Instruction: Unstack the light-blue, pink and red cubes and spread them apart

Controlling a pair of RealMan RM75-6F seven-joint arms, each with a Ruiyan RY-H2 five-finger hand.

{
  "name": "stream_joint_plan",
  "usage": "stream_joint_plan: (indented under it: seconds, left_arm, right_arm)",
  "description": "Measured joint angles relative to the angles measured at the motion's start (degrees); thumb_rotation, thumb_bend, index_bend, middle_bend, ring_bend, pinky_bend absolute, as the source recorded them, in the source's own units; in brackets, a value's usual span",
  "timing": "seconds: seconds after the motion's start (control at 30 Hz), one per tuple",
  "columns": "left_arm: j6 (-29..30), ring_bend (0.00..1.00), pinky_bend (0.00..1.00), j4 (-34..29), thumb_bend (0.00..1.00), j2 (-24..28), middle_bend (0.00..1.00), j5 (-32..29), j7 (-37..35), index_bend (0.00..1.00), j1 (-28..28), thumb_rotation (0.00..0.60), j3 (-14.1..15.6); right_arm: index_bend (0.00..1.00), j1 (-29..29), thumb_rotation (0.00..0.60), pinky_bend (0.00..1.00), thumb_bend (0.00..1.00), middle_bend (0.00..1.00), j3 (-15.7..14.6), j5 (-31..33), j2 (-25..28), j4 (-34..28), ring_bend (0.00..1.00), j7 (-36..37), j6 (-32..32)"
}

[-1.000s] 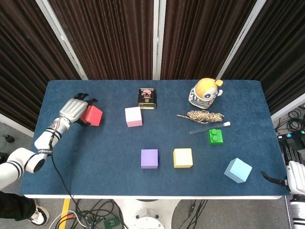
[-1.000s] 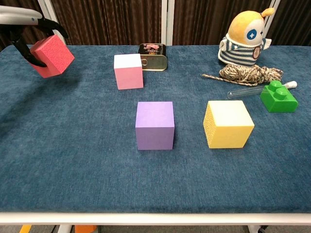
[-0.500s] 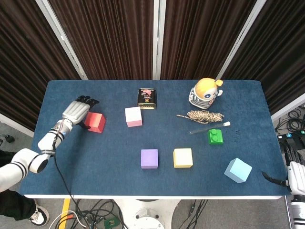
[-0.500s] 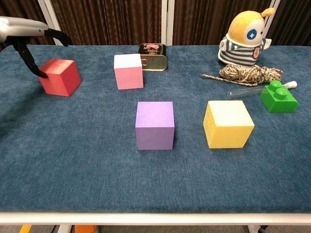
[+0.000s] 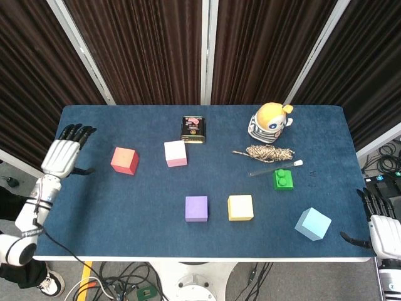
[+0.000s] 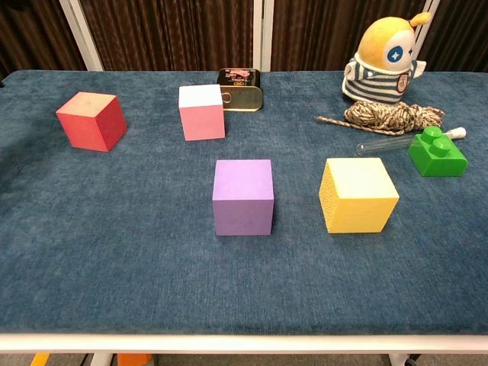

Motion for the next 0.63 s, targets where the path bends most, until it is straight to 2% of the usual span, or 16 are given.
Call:
stream_joint_plan:
  seconds: [0.17, 0.27, 0.47, 0.63]
  left_arm:
    - [14.68, 0.00, 0.00, -6.39, 0.00, -0.61, 0.09, 1.09, 6.90, 0.10, 11.30, 0.600, 2.40]
    - [19.92, 0.00, 0.00, -8.20, 0.00, -1.75, 0.09, 2.29, 9.76, 0.10, 17.48, 0.600, 4.75]
    - [25.63, 0.00, 0.00, -7.97, 0.00, -5.12, 0.09, 5.00, 11.73, 0.10, 25.43, 0.600, 7.94]
    - [27.61, 0.00, 0.00, -5.81, 0.00, -6.95, 0.11, 6.98, 11.23, 0.10, 28.85, 0.600, 8.62]
  right_arm:
    - [0.00, -0.96, 0.600, 0.00, 0.00, 0.00, -1.39, -2.01, -4.79, 5.32, 0.00, -8.17, 3.16]
    - [0.00, -1.62, 0.600, 0.00, 0.00, 0.00, -2.67, -3.69, -6.73, 7.39, 0.00, -9.79, 4.61]
    - [0.00, -3.06, 0.600, 0.00, 0.00, 0.00, -3.79, -6.20, -9.02, 8.79, 0.00, -12.52, 8.38]
    - [0.00, -4.74, 0.600, 0.00, 0.00, 0.00, -4.89, -8.68, -10.74, 9.73, 0.00, -13.55, 11.85]
